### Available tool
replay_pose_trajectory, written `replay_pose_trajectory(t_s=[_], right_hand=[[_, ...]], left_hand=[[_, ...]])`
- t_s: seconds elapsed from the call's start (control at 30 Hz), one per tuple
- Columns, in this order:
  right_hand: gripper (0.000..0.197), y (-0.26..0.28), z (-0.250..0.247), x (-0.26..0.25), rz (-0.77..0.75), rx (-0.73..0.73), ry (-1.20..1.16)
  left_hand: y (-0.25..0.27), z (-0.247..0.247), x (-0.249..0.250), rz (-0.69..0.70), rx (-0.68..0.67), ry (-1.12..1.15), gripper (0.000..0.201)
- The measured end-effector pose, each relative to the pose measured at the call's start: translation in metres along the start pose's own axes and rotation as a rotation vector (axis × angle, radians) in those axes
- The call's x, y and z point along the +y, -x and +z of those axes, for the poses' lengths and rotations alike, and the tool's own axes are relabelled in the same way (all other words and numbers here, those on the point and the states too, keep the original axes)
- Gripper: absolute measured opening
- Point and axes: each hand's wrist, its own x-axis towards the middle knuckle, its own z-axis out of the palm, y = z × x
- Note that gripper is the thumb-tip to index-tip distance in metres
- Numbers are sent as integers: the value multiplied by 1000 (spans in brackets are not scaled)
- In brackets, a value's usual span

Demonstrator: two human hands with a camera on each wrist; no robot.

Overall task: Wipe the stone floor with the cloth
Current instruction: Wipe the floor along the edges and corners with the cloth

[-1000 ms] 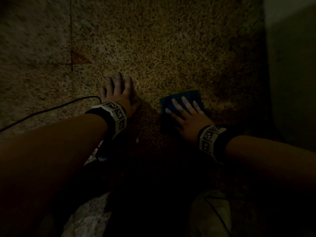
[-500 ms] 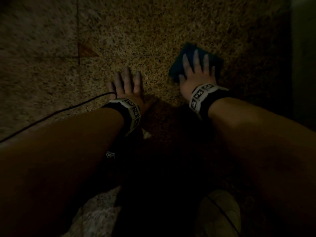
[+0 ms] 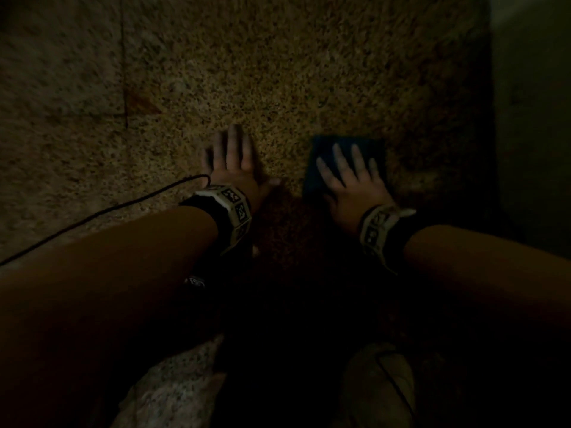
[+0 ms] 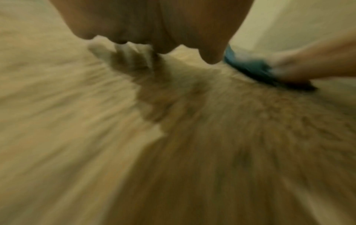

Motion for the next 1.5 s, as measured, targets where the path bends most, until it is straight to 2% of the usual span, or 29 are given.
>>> replay_pose_trajectory(t_s=[0.1,0.27,0.53,0.7,0.8,0.9,1.0,1.13,1.27,1.4,1.5], right_hand=[[66,24,14,3,-21,-85,34],[64,28,20,7,-34,-142,67],[60,7,2,27,-110,-38,51],[57,-43,-38,28,95,-94,-63],[58,-50,-45,20,144,-108,-75],[57,-39,-42,23,105,-101,-10],[57,-20,-32,32,34,-99,38],[58,11,-8,37,11,-166,37],[65,47,16,40,1,-168,50],[61,49,13,41,8,-211,54],[59,48,12,43,1,-195,33]], left_hand=[[-9,-17,23,127,-62,-59,83],[-19,-28,48,41,-216,-78,85],[12,-23,23,96,-291,-191,75],[16,-16,27,56,-288,-149,77],[17,-17,29,36,-297,-106,73],[20,-15,33,19,-296,-151,74],[24,-14,41,77,-285,-194,76],[16,-20,45,86,-255,-155,74],[10,-21,54,145,-262,-237,78],[6,-19,62,208,-267,-272,81],[0,-20,70,171,-247,-253,86]])
